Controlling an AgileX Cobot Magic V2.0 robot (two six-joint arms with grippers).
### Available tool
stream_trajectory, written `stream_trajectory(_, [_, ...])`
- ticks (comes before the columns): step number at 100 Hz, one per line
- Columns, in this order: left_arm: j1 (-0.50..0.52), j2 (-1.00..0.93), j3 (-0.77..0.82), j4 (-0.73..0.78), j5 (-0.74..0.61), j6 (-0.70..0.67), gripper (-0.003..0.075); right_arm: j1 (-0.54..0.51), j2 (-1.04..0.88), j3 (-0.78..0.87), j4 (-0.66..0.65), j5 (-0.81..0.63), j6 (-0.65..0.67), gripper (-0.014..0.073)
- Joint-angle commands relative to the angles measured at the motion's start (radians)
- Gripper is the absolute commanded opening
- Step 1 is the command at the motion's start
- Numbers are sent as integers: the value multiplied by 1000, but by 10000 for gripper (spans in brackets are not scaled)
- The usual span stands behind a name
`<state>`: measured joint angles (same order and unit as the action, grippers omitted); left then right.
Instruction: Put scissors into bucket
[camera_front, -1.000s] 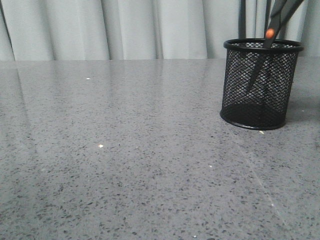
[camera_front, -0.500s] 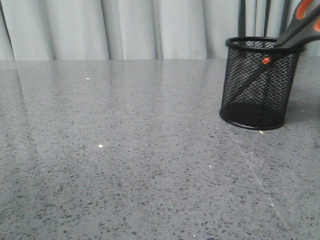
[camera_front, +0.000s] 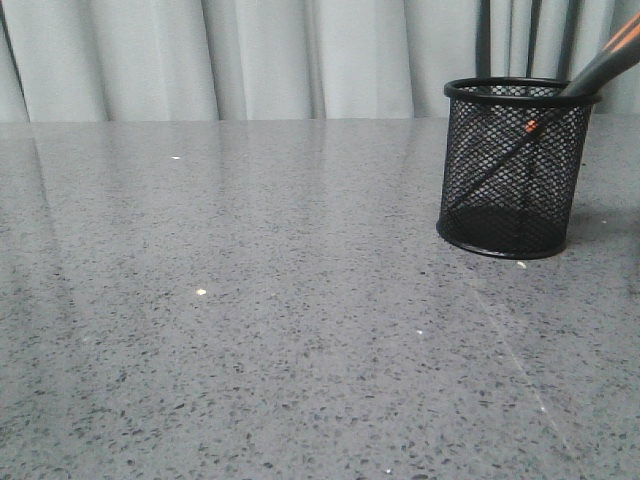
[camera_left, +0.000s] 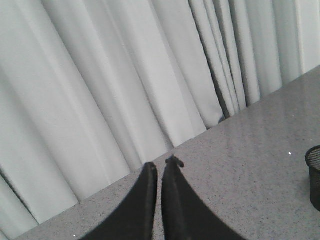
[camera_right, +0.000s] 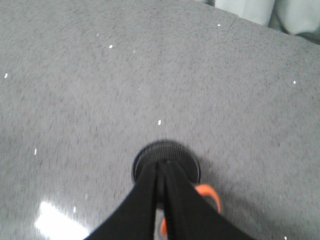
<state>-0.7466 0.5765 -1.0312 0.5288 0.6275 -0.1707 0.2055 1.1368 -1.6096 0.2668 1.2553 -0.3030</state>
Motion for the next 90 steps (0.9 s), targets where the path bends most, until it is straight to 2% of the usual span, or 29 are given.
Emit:
stream_trajectory(1, [-8, -55, 88, 125, -172, -160, -20, -4, -161, 124, 16, -149, -68, -43])
stream_trajectory(15, [-8, -167, 303, 184, -286, -289, -20, -4, -444, 498, 16, -442, -116, -45])
stream_trajectory(25, [-8, -228, 437, 184, -349, -310, -20, -4, -649, 776, 16, -663, -116, -45])
stream_trajectory(37, [-8, -271, 539, 184, -414, -310, -20, -4, -796, 981, 16, -760, -116, -45])
stream_trajectory(48, [-8, -275, 583, 184, -431, -310, -20, -4, -844, 1049, 16, -764, -116, -45])
stream_trajectory(90, [-8, -275, 591, 184, -433, -310, -20, -4, -856, 1047, 18, -794, -116, -45])
